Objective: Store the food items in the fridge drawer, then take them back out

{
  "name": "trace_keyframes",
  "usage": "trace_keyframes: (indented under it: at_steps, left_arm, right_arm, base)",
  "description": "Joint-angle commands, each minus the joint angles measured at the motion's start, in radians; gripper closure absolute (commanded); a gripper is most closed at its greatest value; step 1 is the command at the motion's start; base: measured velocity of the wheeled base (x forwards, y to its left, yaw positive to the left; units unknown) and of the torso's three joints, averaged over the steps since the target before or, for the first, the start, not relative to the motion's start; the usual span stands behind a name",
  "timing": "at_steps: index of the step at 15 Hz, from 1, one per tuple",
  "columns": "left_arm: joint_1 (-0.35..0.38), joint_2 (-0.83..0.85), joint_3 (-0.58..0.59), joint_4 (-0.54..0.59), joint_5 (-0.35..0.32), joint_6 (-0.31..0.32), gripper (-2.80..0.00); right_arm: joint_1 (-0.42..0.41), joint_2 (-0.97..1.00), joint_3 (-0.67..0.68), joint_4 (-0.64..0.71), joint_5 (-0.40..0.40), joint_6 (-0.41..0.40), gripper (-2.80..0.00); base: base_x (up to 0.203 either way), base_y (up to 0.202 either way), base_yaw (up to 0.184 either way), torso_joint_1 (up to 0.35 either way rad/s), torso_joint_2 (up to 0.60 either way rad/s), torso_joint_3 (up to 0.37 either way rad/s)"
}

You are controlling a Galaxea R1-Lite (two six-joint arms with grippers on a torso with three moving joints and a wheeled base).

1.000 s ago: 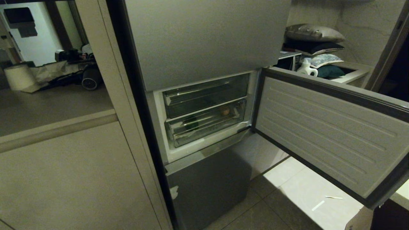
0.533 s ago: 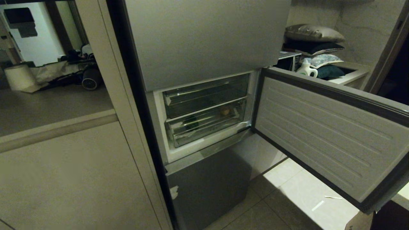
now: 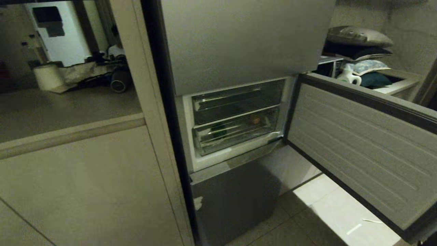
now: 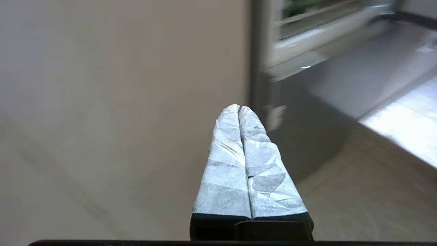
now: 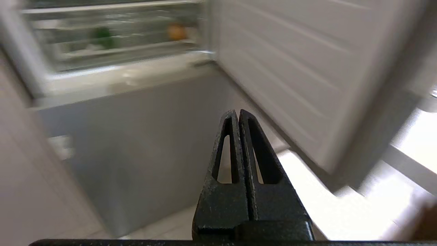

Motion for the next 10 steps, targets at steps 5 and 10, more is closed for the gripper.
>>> trace_keyframes:
  at_steps: [5, 10]
  left_arm:
    - [0.000, 0.003, 0.000, 0.002, 0.000, 0.001, 0.00]
    - [0.000, 0.003, 0.000, 0.002, 0.000, 0.001, 0.00]
  right_arm:
    - [0.000, 0.000, 0.031, -0.001, 0.000, 0.004, 0.00]
    - [0.000, 0.001, 0.031, -0.001, 0.000, 0.004, 0.00]
  base:
    - [0.002, -0.008, 0.175, 0.000, 0.00, 0.004]
    - [0.003, -0.006, 0.178, 0.004, 0.00, 0.003]
